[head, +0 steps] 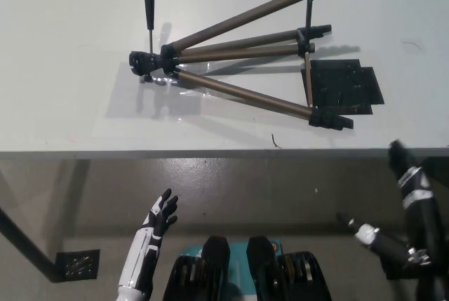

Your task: A tripod lies near the right hand side of the table and the robot grab a leg of the tripod using its right hand and put it up right.

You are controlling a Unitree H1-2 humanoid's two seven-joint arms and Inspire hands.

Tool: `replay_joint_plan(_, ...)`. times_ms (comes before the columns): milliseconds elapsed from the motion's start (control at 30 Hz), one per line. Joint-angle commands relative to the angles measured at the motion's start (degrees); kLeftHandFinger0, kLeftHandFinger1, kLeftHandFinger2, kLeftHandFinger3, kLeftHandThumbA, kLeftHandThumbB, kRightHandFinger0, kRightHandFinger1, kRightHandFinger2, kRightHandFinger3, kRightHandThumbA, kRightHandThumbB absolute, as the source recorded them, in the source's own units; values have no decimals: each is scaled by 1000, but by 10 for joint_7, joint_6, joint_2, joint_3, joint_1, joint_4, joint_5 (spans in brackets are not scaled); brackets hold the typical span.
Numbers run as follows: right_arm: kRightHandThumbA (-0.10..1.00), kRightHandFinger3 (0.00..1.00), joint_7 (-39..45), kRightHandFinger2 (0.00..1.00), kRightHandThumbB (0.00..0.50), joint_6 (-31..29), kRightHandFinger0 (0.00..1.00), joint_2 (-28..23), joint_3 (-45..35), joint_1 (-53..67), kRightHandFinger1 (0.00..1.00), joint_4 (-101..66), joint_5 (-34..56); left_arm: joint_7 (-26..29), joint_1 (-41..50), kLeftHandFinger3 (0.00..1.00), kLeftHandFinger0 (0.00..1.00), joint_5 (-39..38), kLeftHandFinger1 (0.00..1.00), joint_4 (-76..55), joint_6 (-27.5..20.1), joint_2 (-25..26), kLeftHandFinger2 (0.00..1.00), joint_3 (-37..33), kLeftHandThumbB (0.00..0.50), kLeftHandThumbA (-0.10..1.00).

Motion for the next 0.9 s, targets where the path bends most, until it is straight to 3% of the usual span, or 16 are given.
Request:
replay_joint_plan(0,1000,1000,14,1000,500,85,1000,-56,-34,-86,1000,-96,-79,2,-1,1000,1000,10,1000,-19,-27,2,1000,-4,428,1000)
replay_joint_plan(200,1000,1000,59,1000,500,236,1000,-120,-44,-217,1000,-174,-89,2,-3,1000,1000,12,1000,-19,-23,2,1000,-7,414,1000)
replay_joint_plan(400,1000,1000,104,1000,470,303,1000,-160,-13,-314,1000,-164,-142,5,4,1000,1000,16,1000,-18,-28,3,1000,-6,415,1000)
replay_joint_plan(567,1000,1000,133,1000,473,324,1000,-183,28,-398,1000,-97,-168,5,5,1000,1000,20,1000,-9,-37,5,1000,-10,423,1000)
replay_joint_plan(633,1000,1000,152,1000,452,334,1000,-195,56,-441,1000,-65,-185,5,4,1000,1000,20,1000,-6,-37,5,1000,-10,441,1000)
replay_joint_plan(800,1000,1000,188,1000,500,350,1000,-205,129,-544,1000,38,-224,13,7,1000,1000,36,1000,-3,-42,7,1000,-11,439,1000)
replay_joint_plan(867,1000,1000,191,1000,493,349,1000,-200,142,-570,1000,71,-217,12,9,1000,1000,42,1000,-5,-41,9,1000,-12,441,1000)
